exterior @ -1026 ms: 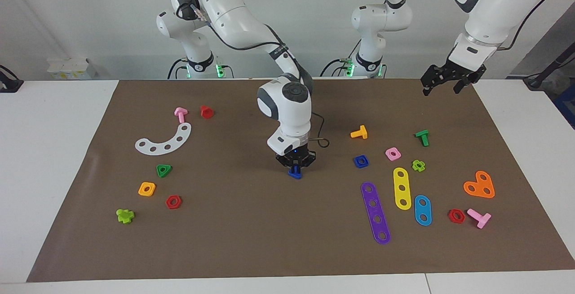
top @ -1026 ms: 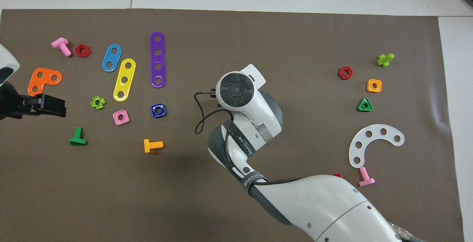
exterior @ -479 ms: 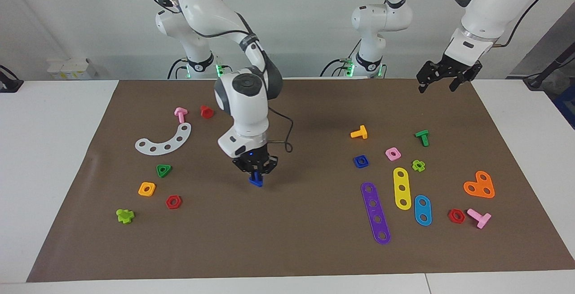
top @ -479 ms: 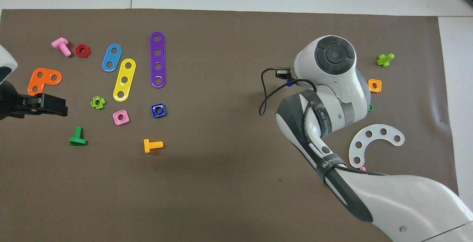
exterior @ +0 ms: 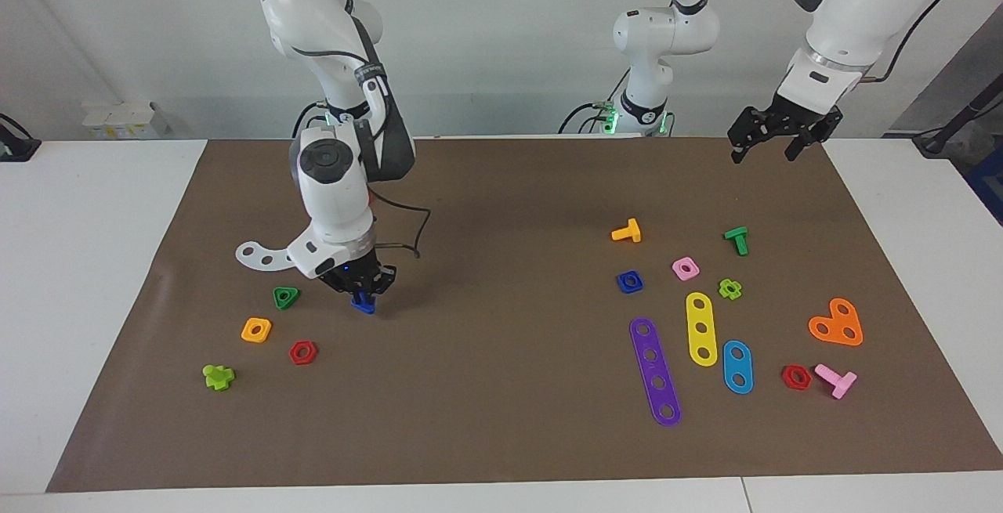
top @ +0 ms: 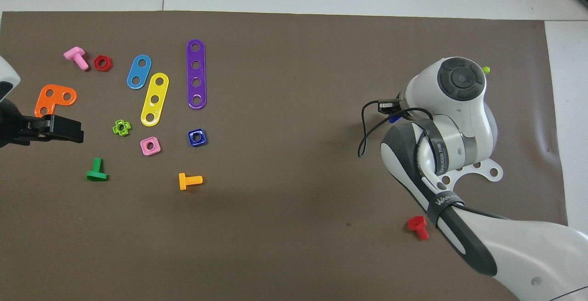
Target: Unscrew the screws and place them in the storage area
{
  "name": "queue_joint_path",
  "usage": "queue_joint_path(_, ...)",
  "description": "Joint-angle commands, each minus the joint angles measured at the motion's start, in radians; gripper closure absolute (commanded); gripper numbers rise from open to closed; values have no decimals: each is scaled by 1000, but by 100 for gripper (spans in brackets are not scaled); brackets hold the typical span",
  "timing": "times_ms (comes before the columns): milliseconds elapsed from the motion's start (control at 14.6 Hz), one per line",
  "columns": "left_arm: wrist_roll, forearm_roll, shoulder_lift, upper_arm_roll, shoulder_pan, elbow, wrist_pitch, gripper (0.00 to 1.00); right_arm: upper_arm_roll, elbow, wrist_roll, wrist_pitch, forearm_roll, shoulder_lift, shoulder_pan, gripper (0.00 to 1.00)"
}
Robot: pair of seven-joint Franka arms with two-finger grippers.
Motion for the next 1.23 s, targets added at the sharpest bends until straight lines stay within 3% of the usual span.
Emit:
queue_joint_path(0,-2,-18,2,4,10,24,-1,0,17,-106,-94,59,40,-56,-67,100)
queue_joint_path(342,-3,-15,71,6,10,114,-31,0,17,-131,-163,61,97,-60,-109,100)
queue_joint_path(410,-2,-7,73,6,10,116,-30,0,17,-132,-158,61,97,-60,-109,41)
queue_joint_path(479,-2,3,79,4,10,117,-28,0,16,-131,-157,59,97,-60,-109,0)
queue_joint_path(752,-2,36,65,4,9,61,-9,0,11,-48,-141,8,94,-92,-104,0)
queue_joint_path(957,0,42,35,4,3,-1,11,0,-1,59,-141,-165,80,-151,-122,0)
queue_joint_path(1162,52,42,25,4,3,-19,10,0,-1,119,-138,-340,82,-269,-145,0)
